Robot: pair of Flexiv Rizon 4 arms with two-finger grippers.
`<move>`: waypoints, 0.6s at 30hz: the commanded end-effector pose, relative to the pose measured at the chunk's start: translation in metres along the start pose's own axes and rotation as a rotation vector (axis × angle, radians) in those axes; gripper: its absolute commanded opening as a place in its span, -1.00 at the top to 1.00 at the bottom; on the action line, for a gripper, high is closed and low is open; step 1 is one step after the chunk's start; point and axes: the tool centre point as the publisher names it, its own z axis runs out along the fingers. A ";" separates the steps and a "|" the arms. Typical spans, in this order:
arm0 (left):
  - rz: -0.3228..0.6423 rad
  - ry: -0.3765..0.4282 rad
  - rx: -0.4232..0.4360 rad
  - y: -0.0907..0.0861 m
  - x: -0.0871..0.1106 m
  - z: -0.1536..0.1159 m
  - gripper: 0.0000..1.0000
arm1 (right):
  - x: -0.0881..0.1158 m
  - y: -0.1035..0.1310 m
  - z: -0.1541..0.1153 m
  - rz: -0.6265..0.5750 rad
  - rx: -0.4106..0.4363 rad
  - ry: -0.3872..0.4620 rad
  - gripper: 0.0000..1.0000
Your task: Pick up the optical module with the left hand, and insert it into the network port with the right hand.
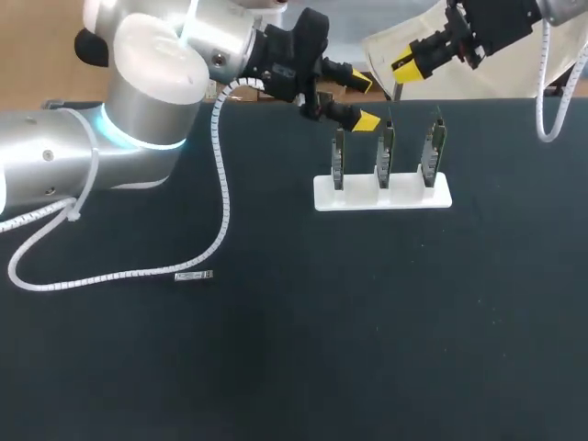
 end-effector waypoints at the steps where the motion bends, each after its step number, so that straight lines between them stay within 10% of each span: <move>1: 0.003 0.045 0.032 0.013 -0.003 0.006 -1.00 | 0.000 -0.002 0.002 -0.001 0.000 0.000 1.00; 18: -0.025 0.101 0.047 0.005 0.013 0.006 -1.00 | -0.002 -0.003 0.002 -0.006 0.000 0.006 1.00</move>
